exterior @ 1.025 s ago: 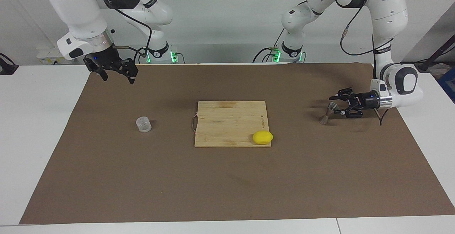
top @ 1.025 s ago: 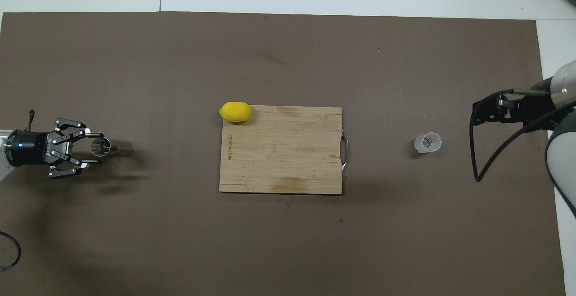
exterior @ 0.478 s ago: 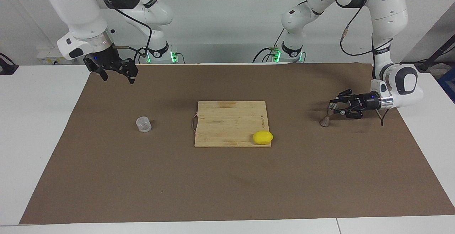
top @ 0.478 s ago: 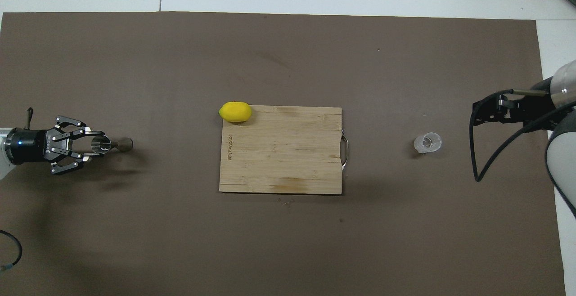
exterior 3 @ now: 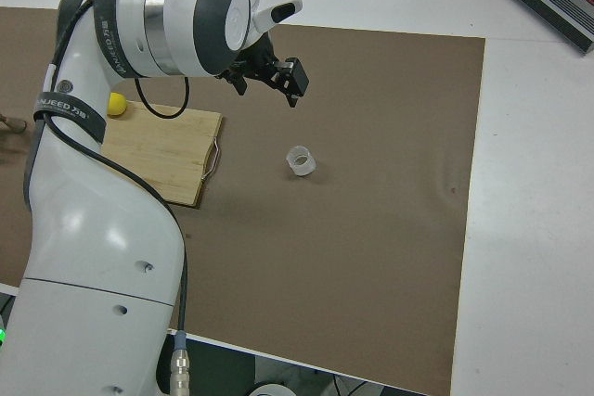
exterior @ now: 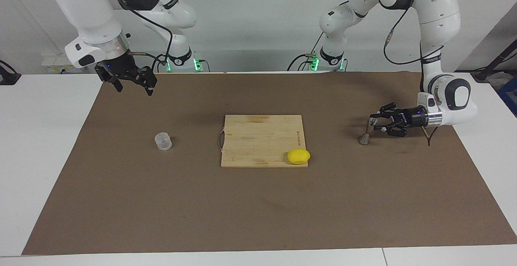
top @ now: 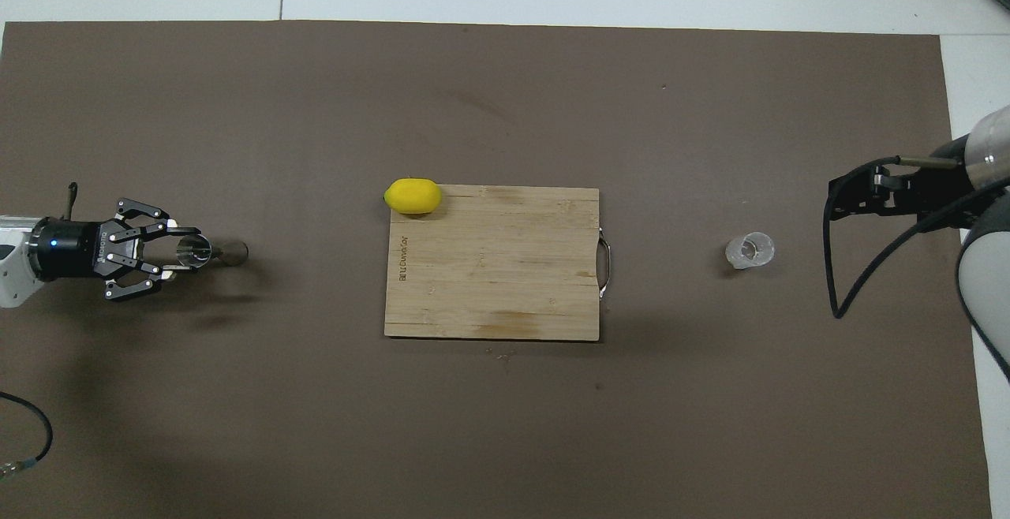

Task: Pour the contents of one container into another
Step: 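Carry the steel cup with the left gripper onto the cutting board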

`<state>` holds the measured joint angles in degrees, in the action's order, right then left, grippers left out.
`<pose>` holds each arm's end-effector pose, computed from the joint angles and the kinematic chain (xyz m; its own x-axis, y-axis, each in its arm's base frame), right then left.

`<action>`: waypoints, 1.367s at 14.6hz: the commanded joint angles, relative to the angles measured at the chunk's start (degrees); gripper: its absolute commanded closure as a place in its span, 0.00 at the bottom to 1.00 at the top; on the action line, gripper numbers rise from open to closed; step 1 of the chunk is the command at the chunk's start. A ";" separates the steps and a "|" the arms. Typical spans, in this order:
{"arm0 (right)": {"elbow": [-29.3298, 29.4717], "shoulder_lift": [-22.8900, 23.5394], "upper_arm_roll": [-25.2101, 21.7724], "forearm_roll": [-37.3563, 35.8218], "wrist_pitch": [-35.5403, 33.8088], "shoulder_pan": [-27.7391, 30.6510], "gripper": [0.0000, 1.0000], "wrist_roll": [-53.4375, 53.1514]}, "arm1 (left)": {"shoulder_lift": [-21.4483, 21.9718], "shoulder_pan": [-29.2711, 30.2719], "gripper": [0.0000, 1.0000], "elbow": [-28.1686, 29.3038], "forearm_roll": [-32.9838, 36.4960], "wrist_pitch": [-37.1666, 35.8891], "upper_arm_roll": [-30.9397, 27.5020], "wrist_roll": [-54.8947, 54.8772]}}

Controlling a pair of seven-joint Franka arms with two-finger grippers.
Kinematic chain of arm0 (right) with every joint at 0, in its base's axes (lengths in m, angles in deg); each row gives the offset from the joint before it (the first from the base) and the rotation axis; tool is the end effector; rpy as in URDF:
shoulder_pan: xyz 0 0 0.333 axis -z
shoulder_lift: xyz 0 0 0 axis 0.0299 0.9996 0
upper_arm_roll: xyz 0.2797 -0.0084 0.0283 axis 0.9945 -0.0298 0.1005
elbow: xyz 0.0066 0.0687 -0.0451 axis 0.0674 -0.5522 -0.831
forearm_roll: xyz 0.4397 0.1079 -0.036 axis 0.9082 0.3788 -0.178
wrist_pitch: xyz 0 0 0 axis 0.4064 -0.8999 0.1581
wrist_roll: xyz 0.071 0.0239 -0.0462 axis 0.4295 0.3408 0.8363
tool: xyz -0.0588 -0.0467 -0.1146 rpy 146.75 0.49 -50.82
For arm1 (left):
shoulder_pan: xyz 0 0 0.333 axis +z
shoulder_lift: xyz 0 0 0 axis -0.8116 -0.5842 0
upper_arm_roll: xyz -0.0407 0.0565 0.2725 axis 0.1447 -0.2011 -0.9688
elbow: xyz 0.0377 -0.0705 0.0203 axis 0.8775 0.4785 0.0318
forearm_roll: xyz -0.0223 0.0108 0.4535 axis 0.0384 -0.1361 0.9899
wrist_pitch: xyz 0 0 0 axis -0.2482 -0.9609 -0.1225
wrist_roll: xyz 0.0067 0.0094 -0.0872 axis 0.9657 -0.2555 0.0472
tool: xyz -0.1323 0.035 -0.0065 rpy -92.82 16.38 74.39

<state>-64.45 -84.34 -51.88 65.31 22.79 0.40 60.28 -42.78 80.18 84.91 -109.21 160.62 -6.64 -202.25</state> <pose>0.6145 0.0248 0.5297 0.9860 -0.1632 -0.0346 -0.1620 -0.9862 0.0351 0.5706 0.1190 0.1912 0.0805 -0.1638 0.9832 -0.9948 0.0489 0.0896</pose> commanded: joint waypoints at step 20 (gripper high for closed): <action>-1.13 -1.03 0.43 0.32 0.09 0.78 0.00 0.74 | 26.04 -35.38 1.00 26.08 -34.37 26.76 -0.20 8.77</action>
<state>-64.45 -84.34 -51.88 65.31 22.79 0.40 60.28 -23.23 51.28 105.37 -136.98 180.11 -5.84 -193.83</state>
